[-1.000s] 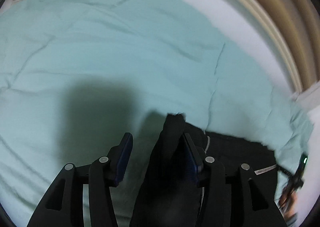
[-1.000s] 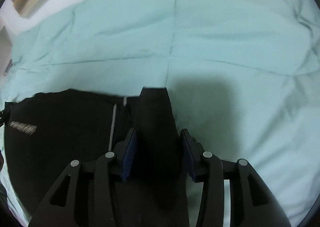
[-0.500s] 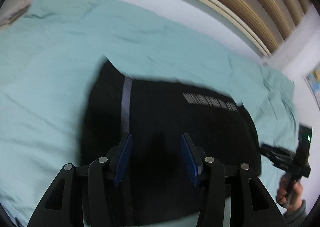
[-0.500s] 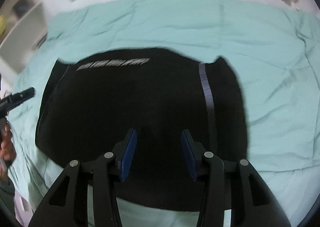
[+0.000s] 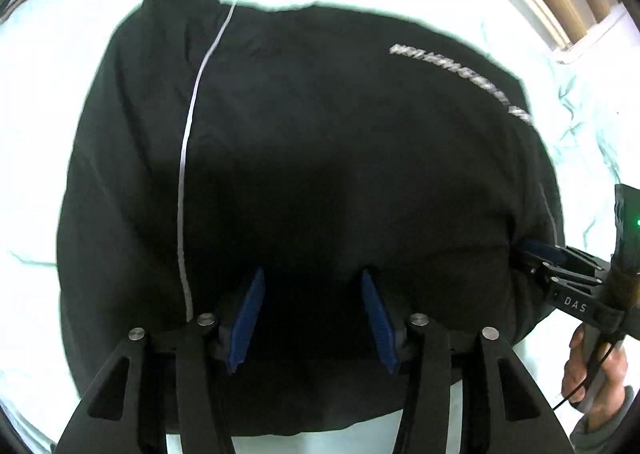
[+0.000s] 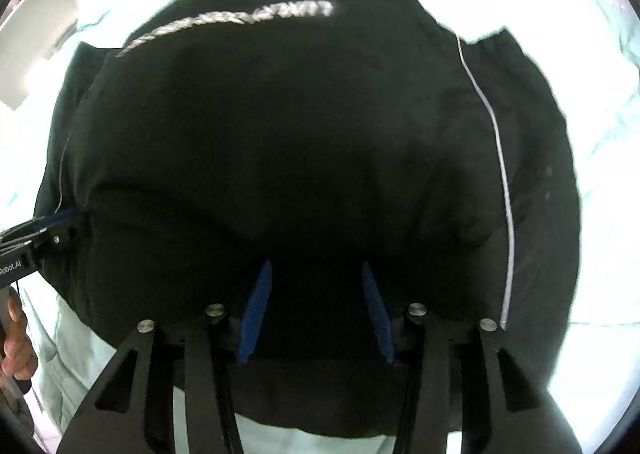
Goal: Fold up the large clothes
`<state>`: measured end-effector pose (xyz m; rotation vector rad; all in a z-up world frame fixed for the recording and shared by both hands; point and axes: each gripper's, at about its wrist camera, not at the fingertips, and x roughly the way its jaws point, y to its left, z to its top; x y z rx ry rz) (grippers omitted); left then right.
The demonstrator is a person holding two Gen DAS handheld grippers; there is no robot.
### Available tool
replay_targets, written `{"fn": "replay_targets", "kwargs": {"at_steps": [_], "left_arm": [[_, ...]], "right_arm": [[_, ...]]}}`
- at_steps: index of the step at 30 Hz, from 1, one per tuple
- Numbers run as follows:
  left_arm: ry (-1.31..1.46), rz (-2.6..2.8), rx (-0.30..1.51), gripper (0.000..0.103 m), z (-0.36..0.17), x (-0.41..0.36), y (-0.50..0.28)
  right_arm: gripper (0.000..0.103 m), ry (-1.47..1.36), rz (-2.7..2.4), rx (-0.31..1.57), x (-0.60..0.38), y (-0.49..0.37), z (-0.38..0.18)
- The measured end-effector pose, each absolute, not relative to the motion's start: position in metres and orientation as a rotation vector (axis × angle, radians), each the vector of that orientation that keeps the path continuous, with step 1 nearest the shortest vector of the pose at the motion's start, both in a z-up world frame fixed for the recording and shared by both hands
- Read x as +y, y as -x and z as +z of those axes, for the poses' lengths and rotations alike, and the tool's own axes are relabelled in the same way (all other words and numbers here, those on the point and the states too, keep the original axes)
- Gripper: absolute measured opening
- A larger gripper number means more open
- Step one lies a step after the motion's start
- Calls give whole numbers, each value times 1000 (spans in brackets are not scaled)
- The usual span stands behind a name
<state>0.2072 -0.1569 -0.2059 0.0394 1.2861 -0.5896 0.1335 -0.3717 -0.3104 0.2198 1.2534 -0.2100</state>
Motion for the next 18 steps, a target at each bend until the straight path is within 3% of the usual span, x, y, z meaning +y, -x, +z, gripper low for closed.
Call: {"fn": "replay_targets", "kwargs": {"at_steps": [7,12,13,14,16,18], "left_arm": [[83,-608,1108,52,-143,-156,-260],[121,-454,1160,52,-169,-149,-326],[125,-430,1214,52,-184,-148,-340],[123,-409,1273,52,-202,-148,-350],[143,-396,1358,51,-229,-150,-362],[125,-394,1348,52,-237,-154,-363]], "right_arm": [[53,-192,-211,1058,-391,-172,-240],[53,-262,-331,1094,-443,-218,-272],[59,-331,-330,1143,-458,-228,-293],[74,-389,-329,1175,-471,-231,-310],[86,-475,-329,1188,-487,-232,-334],[86,-517,-306,1171,-493,-231,-343]]}}
